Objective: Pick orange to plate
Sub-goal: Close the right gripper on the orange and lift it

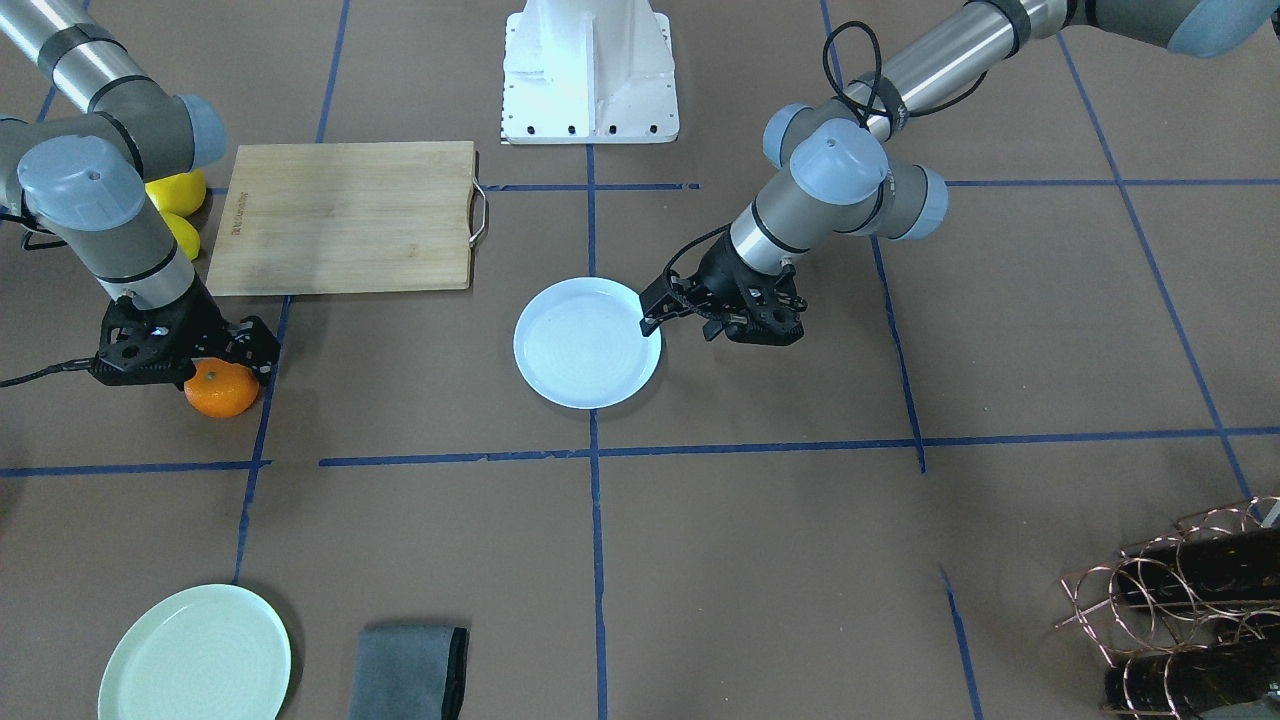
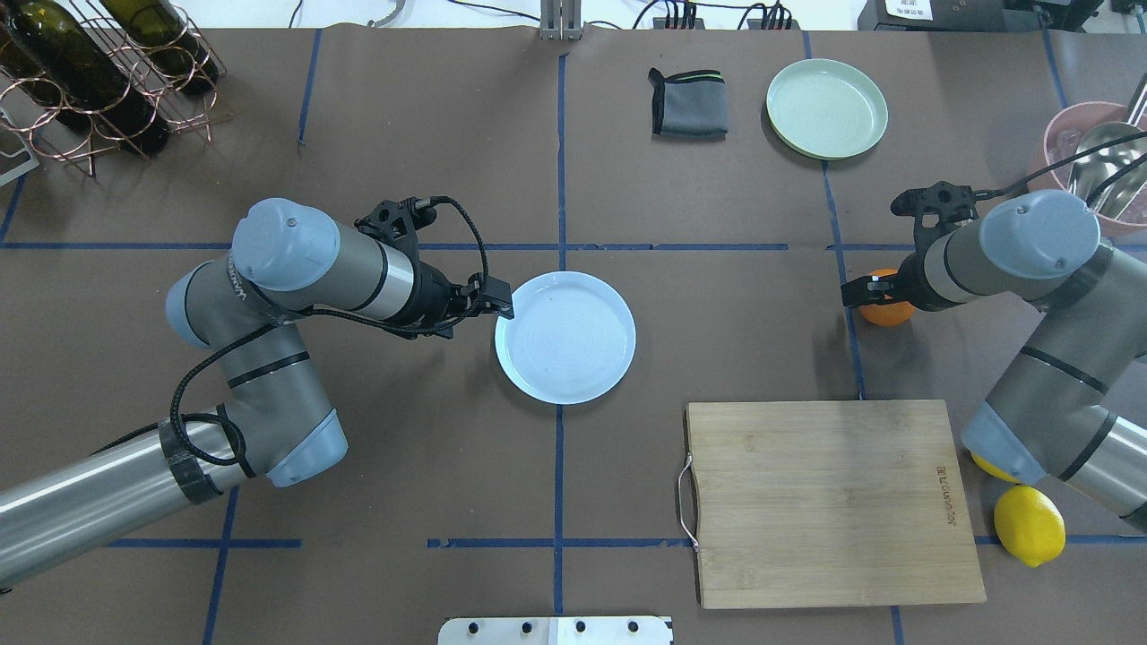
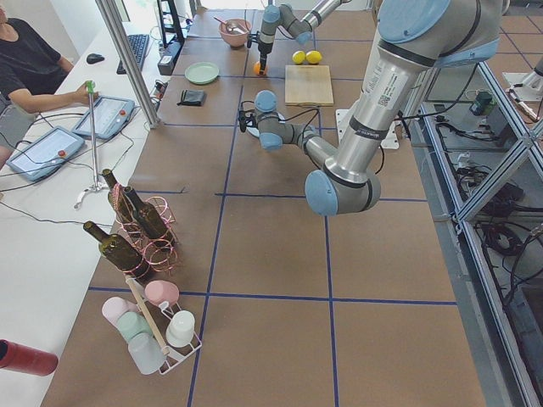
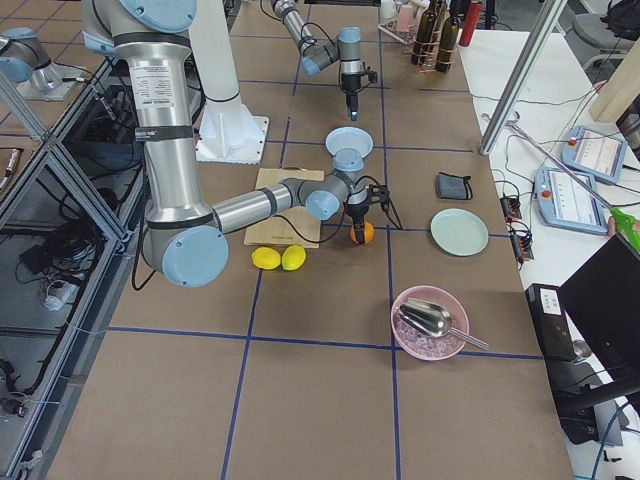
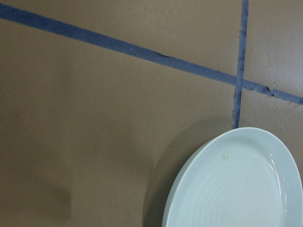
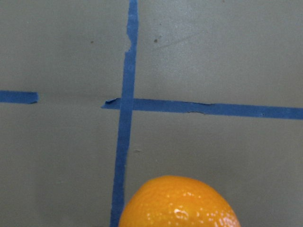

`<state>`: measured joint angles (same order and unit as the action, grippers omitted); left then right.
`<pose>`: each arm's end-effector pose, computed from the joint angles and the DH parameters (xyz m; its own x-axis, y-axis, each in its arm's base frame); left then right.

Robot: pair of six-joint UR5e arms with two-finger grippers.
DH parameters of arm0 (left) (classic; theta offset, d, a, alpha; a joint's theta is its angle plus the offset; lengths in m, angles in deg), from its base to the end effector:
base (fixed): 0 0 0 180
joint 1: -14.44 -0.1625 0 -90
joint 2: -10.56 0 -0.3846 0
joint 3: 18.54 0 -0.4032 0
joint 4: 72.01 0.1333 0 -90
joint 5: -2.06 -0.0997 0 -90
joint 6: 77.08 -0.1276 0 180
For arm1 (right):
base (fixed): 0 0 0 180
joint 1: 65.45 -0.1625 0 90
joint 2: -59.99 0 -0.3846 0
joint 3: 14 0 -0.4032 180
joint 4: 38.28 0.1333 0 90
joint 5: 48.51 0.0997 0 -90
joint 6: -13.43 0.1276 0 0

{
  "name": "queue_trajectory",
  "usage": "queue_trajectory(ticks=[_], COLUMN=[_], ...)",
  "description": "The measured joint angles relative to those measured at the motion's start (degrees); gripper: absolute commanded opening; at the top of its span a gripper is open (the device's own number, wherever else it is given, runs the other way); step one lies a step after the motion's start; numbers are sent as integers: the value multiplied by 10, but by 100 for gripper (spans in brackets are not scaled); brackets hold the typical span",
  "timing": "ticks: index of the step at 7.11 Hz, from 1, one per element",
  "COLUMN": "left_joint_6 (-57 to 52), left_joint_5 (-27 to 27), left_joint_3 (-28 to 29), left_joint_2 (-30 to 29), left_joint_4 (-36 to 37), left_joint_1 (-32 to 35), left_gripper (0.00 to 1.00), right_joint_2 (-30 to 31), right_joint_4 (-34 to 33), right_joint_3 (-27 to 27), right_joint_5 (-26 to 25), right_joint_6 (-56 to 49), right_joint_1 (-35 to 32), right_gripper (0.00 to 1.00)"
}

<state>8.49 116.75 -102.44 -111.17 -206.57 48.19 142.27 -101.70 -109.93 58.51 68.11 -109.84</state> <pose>0.5448 -0.4602 0.2607 0.2947 -0.1125 -0.9489 0.1557 0.9854 -0.0685 -0.3605 -0.4872 0.4772 0.7538 -0.0357 0.6562 -0.1201 0.9742 0.1911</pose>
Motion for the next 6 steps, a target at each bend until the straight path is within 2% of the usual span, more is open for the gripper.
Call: queue_trajectory(ticks=[1,2,3,4,6], left_joint_6=[0,0,0,0,1], left_joint_5=[-1,-1,-2,-2,-2], left_joint_3=[0,0,0,-1,-9], left_joint_2=[0,0,0,0,1], left_joint_4=[0,0,0,0,0], left_joint_1=[0,0,0,0,1], left_gripper=[100,100,100,100,100], right_joint_2=[-1,-1,-1,-1,1], right_joint_4=[0,1,2,2,0], right_joint_3=[3,7,10,9,-10], right_joint_5=[-11,-17,-20,-21,-17], right_joint_6=[-1,-1,1,3,8], right_joint_1=[1,1,1,1,-1], right_gripper=[90,63,15,0,0])
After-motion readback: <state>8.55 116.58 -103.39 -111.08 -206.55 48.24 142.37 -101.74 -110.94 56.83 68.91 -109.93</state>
